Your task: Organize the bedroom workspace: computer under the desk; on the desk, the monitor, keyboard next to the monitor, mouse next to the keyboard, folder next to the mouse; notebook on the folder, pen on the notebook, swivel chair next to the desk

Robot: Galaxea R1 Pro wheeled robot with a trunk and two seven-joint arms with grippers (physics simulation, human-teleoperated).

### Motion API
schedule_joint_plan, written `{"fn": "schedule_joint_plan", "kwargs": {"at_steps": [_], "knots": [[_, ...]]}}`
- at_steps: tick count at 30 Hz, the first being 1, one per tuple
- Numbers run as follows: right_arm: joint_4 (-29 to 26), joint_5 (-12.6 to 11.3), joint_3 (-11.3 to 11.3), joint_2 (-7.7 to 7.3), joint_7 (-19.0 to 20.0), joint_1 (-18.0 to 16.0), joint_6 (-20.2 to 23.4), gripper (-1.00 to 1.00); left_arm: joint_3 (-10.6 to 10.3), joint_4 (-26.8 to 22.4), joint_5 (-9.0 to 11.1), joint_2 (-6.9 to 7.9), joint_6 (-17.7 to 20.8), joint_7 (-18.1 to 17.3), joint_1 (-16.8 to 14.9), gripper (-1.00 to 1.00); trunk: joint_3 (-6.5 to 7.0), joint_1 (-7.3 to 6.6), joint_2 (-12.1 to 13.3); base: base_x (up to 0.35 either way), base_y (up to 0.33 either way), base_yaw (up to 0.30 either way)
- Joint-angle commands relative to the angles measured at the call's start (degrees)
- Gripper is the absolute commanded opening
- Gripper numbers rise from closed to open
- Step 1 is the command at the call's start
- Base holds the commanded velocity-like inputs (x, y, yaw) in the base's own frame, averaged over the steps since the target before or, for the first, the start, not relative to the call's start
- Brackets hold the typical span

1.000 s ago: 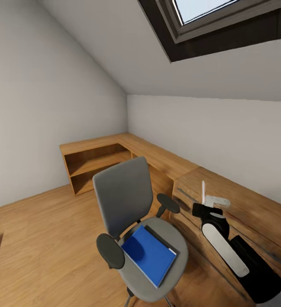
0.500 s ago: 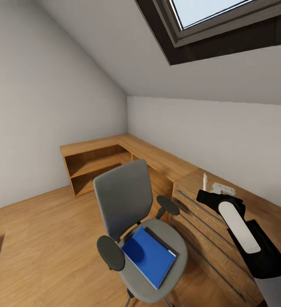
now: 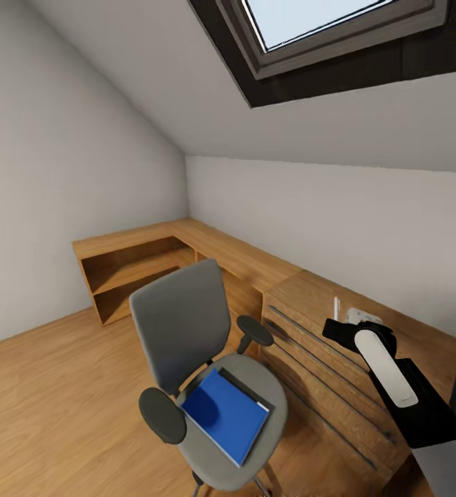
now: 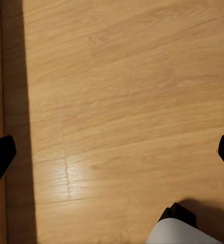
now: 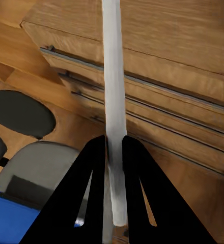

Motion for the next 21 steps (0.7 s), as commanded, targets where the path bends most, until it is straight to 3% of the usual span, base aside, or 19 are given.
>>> {"fn": "schedule_joint_plan", "kwargs": {"at_steps": [1,6,9,15,20,21], "knots": [[1.46,-0.75,-0.58,-0.03,0.61,-0.07,-0.29,-1.0,-0.18,-0.09,0.49,0.01,-0.19,0.13,0.04,1.0,-0.06,0.01,-0.05,-0.082,-0.056,-0.29],[4.87,-0.57,-7.07,-0.08,4.96,-0.07,-0.34,-1.0,-0.28,0.01,0.51,0.0,-0.15,0.07,0.04,1.0,-0.06,0.01,-0.05,-0.203,-0.146,-0.291],[5.27,-0.49,-9.07,-0.12,5.72,-0.07,-0.35,-1.0,-0.29,0.03,0.51,0.03,-0.13,0.05,0.04,1.0,-0.06,0.01,-0.05,-0.216,-0.221,-0.292],[5.9,-0.38,-10.13,-0.22,6.03,-0.07,-0.35,-1.0,-0.29,0.09,0.53,0.07,-0.19,0.03,0.04,1.0,-0.06,0.01,-0.05,-0.065,-0.269,-0.292],[7.29,-0.06,-10.74,-0.26,6.08,-0.07,-0.39,-1.0,-0.24,0.06,0.51,0.06,-0.23,0.03,0.04,1.0,-0.06,0.01,-0.05,-0.006,-0.048,-0.292],[9.35,2.48,-10.78,-0.25,6.17,-0.07,-1.67,-1.0,-0.16,0.05,0.54,0.06,-1.59,0.06,0.04,1.0,-0.06,0.01,-0.05,0.0,-0.003,-0.286]]}}
